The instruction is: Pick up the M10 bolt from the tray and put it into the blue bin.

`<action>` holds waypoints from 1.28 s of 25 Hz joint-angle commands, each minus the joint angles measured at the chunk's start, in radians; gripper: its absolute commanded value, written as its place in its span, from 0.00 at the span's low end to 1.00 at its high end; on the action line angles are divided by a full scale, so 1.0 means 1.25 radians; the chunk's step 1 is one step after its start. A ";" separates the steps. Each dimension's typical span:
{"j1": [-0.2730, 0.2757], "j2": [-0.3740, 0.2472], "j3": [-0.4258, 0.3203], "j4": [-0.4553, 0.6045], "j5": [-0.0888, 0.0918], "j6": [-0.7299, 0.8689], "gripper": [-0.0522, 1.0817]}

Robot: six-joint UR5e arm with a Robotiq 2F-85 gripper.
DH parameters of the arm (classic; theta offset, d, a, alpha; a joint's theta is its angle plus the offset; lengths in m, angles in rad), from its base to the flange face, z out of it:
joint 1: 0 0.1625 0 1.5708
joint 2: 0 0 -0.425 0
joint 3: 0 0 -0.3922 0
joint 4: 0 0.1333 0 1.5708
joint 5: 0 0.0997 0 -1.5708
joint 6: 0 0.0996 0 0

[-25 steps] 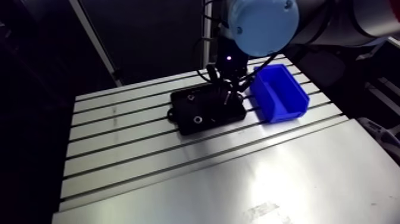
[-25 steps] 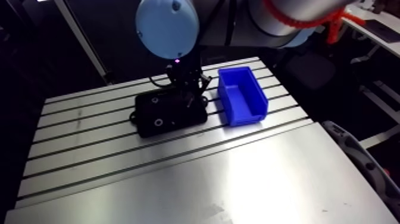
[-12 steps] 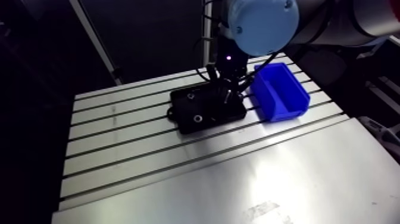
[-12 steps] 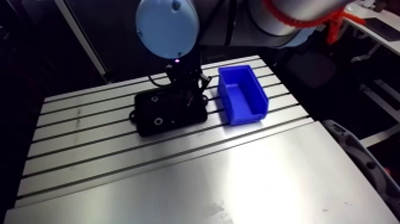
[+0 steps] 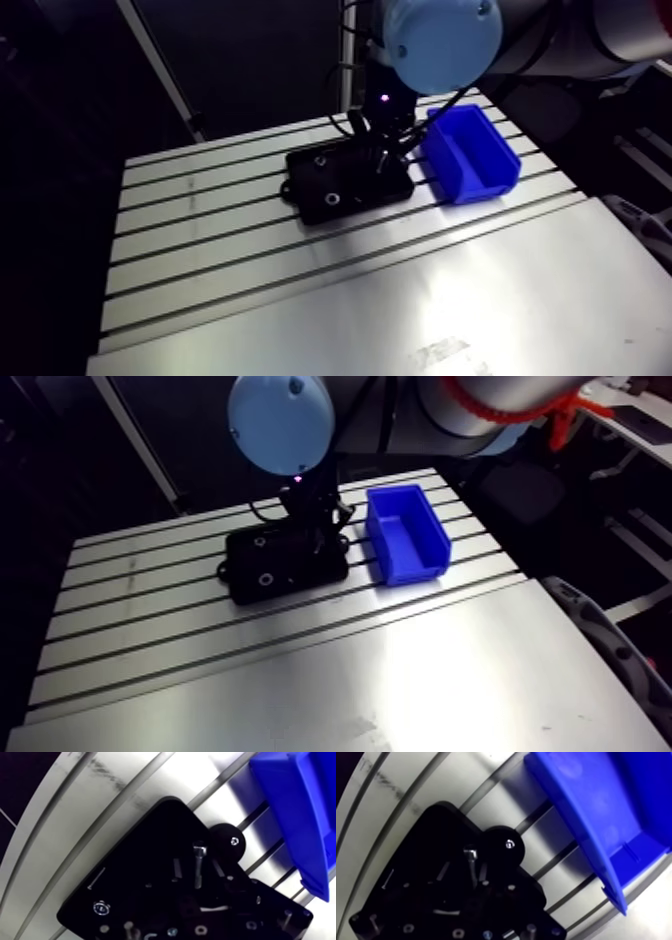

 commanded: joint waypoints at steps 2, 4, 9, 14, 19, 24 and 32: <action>0.000 0.000 0.000 0.000 -0.001 0.000 0.63; 0.000 0.000 0.001 0.000 -0.001 0.000 0.63; 0.000 0.000 0.002 0.000 -0.001 0.000 0.65; 0.000 0.001 0.002 0.000 -0.003 0.000 0.65; 0.000 0.001 0.002 -0.002 -0.003 0.000 0.68; 0.000 0.006 0.003 -0.002 -0.003 0.000 0.72; 0.000 0.005 0.002 -0.002 -0.004 0.000 0.81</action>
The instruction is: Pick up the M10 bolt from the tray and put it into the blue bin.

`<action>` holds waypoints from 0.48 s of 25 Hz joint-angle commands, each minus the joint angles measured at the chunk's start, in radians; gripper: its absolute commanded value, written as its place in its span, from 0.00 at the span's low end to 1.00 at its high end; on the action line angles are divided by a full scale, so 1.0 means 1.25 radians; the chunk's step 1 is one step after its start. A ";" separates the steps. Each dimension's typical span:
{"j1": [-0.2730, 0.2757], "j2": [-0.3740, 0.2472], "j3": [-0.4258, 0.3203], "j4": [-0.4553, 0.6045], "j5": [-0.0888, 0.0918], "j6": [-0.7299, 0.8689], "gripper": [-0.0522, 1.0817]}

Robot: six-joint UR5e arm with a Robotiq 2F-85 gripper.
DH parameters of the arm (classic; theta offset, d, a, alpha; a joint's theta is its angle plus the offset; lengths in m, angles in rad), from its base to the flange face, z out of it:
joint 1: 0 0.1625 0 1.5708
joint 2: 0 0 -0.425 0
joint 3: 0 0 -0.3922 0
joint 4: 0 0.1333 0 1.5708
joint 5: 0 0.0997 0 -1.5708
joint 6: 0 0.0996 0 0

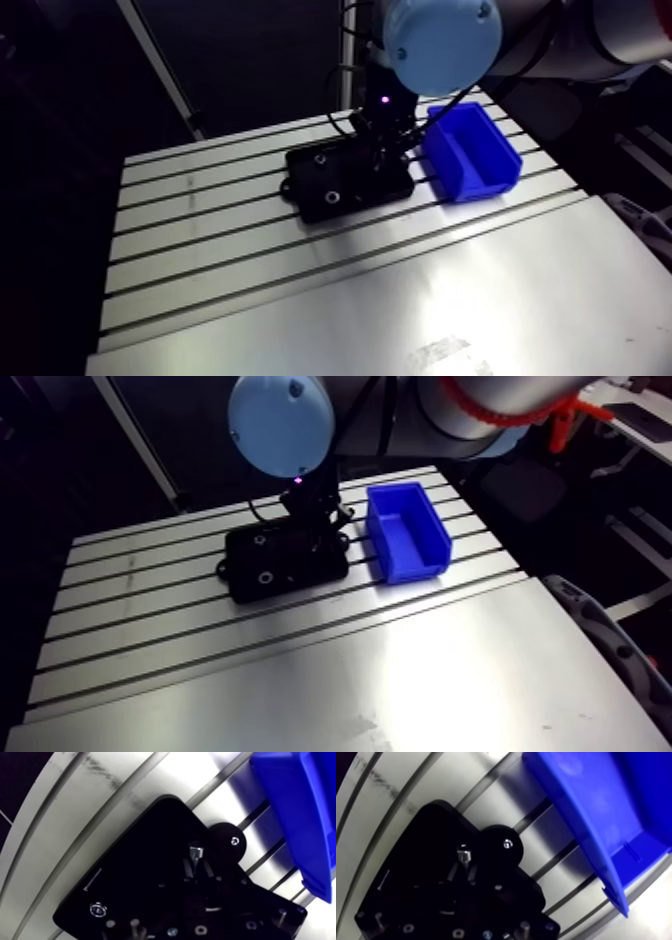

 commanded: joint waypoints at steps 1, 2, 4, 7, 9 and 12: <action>0.000 -0.002 -0.003 0.000 -0.001 0.000 0.82; 0.000 -0.002 -0.003 0.000 0.000 0.000 0.83; 0.000 -0.007 -0.005 0.001 0.001 0.000 0.87; 0.001 -0.010 -0.006 0.001 0.002 0.000 0.90; 0.002 -0.014 -0.006 0.002 0.002 0.000 0.93; 0.004 -0.030 -0.011 0.015 0.002 -0.001 0.96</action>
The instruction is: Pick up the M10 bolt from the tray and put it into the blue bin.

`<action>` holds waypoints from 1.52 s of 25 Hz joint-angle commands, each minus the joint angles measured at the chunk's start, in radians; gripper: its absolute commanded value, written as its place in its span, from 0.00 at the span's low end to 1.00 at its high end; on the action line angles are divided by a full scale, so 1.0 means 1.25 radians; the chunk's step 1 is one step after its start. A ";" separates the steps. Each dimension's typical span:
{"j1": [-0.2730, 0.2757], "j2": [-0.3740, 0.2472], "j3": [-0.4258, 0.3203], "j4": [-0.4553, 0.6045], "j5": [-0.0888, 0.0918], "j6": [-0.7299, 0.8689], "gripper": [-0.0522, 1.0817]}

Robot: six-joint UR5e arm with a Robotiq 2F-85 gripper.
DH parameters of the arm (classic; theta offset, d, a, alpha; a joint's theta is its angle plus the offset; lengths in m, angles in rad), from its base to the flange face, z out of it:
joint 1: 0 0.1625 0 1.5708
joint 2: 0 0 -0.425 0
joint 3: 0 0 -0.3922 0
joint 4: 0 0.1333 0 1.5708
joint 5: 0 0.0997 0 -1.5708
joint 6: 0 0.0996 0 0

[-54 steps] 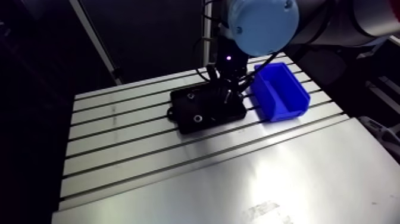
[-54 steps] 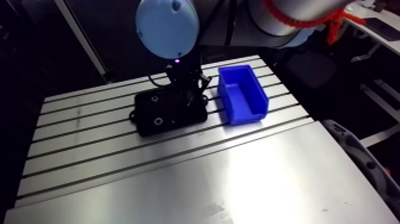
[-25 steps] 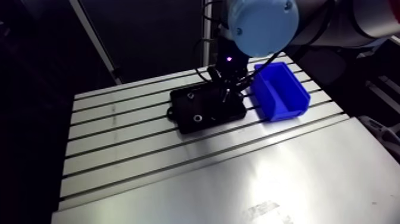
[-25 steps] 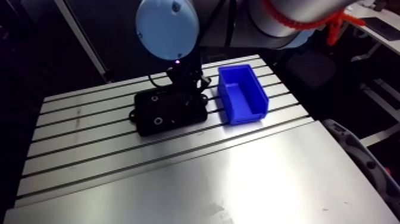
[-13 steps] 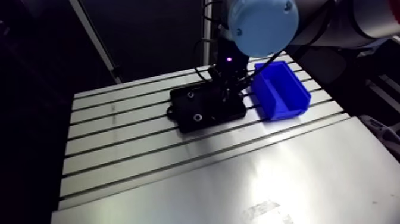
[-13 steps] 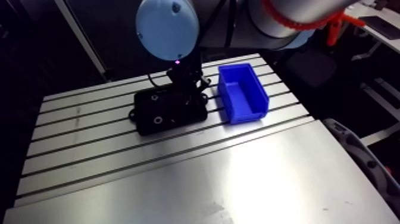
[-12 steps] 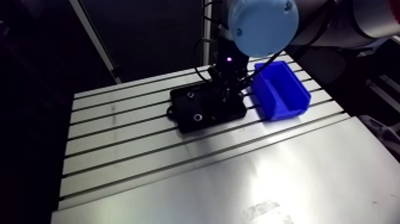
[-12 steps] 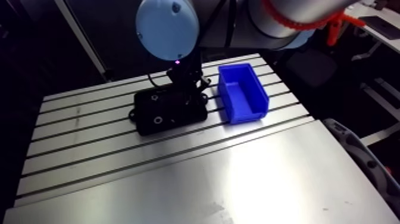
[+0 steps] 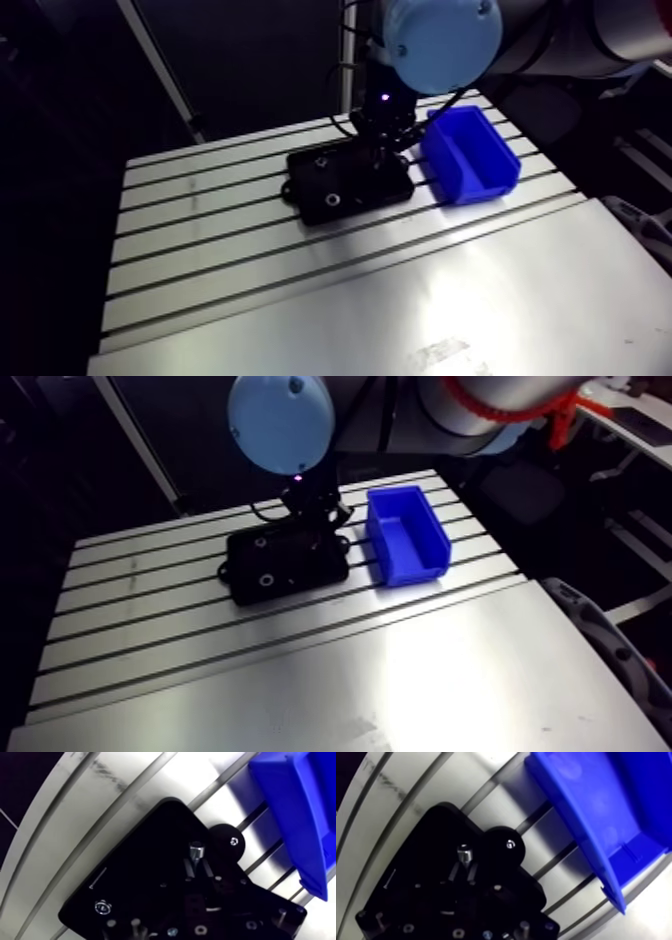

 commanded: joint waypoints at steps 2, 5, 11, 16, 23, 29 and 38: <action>0.005 -0.034 -0.010 0.034 0.001 -0.002 0.98; 0.005 -0.063 -0.026 0.085 0.001 -0.040 0.99; 0.005 -0.149 -0.059 0.144 0.003 -0.102 0.96; 0.005 -0.163 -0.141 0.296 -0.001 -0.145 0.95; 0.000 -0.180 -0.196 0.352 0.001 -0.266 0.94; 0.001 -0.197 -0.221 0.370 0.008 -0.475 0.94; -0.009 -0.220 -0.228 0.411 0.008 -0.891 0.94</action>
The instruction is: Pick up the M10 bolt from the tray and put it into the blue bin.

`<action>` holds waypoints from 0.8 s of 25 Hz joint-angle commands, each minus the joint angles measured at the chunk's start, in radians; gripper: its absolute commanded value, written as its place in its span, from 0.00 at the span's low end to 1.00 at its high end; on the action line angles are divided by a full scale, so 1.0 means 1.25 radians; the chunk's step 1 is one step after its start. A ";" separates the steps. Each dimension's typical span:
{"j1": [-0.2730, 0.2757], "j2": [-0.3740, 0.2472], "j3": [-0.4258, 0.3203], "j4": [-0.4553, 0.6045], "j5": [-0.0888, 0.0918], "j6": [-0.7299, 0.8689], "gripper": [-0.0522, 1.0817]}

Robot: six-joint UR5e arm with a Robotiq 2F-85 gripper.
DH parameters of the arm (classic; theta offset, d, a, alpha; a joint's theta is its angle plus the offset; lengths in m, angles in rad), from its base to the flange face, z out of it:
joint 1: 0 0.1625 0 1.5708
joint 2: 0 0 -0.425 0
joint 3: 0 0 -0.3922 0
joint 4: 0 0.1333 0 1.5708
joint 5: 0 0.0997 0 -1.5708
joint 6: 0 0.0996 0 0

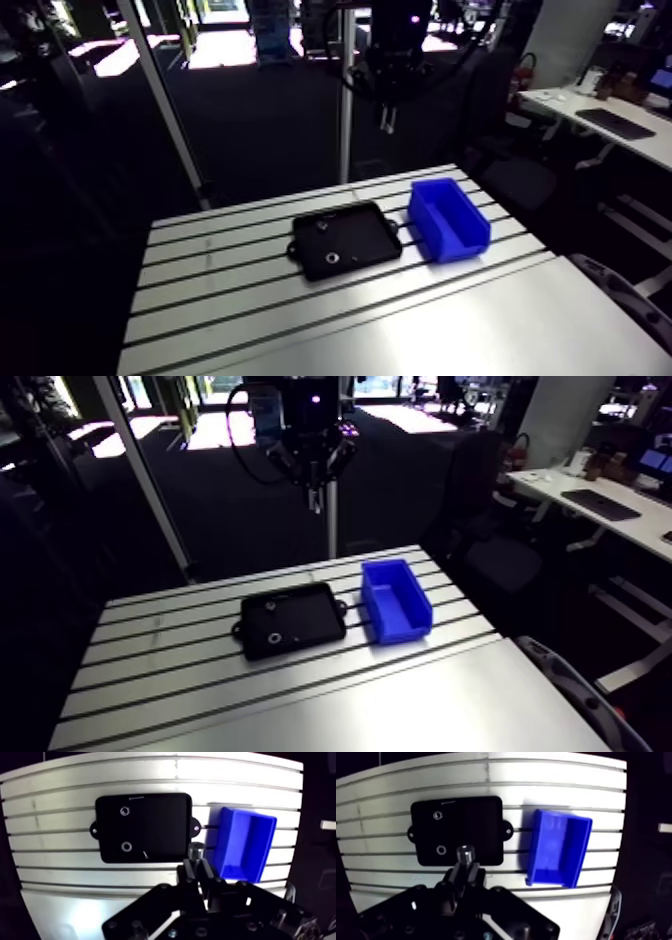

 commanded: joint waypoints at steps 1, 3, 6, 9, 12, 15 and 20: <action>-0.014 -0.020 -0.003 0.030 0.000 -0.296 0.94; -0.043 -0.024 0.001 0.038 0.001 -0.404 0.94; -0.074 -0.022 0.000 0.051 0.000 -0.544 0.94; -0.112 -0.021 0.007 0.060 -0.002 -0.688 0.94; -0.137 -0.015 0.008 0.062 -0.009 -0.833 0.94; -0.159 -0.004 0.010 0.060 -0.032 -1.001 0.94; -0.207 0.010 0.024 0.052 -0.045 -1.171 0.94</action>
